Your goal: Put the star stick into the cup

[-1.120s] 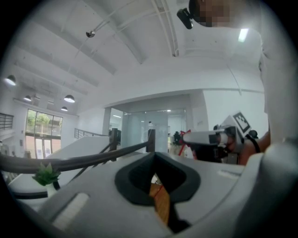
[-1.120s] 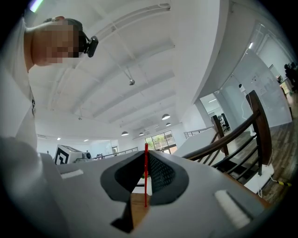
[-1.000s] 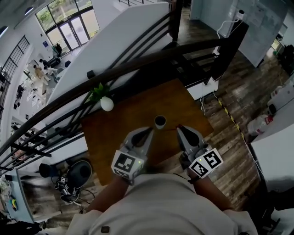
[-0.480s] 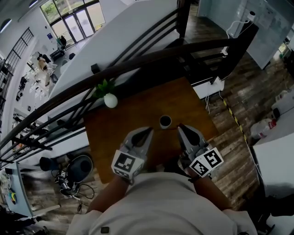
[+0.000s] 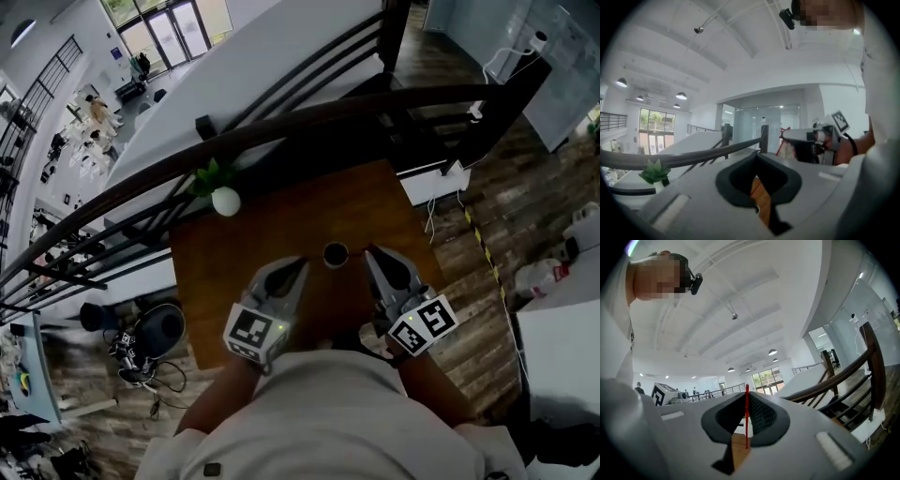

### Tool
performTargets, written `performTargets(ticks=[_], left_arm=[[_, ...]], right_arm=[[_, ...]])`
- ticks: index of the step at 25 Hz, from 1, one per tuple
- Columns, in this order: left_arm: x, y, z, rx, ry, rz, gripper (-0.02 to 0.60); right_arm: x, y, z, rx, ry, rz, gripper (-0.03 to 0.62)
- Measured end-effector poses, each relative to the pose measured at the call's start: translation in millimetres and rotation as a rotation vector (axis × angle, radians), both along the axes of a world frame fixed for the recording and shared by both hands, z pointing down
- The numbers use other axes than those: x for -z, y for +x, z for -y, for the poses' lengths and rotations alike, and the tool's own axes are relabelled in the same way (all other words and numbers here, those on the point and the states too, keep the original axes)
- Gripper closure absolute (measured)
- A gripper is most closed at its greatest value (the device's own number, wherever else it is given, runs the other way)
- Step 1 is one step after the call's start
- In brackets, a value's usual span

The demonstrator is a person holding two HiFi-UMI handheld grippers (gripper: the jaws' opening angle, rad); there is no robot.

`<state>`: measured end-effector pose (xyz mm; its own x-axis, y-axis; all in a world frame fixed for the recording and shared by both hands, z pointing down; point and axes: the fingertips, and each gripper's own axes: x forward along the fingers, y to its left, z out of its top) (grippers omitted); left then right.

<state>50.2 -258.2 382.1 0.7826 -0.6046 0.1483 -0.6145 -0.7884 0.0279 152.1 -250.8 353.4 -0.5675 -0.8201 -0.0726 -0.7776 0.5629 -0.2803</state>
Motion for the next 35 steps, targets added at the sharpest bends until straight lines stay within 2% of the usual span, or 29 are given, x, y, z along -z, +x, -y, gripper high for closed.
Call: performTargets(ticks=[15,20,35], left_arm=[[-37,42,57,0.053,-0.073,0.022,0.58],[-50,49,76,0.086,-0.108,-0.003,0.58],[-106,57,114,0.117,-0.196,0.022,0.58]], right_arm=[[-34,49,66,0.055,-0.072,0.009,0.569],[-47,59,85,0.072,-0.094,0.015,0.569],[-108,71,123,0.103,-0.204,0.002,0.569]])
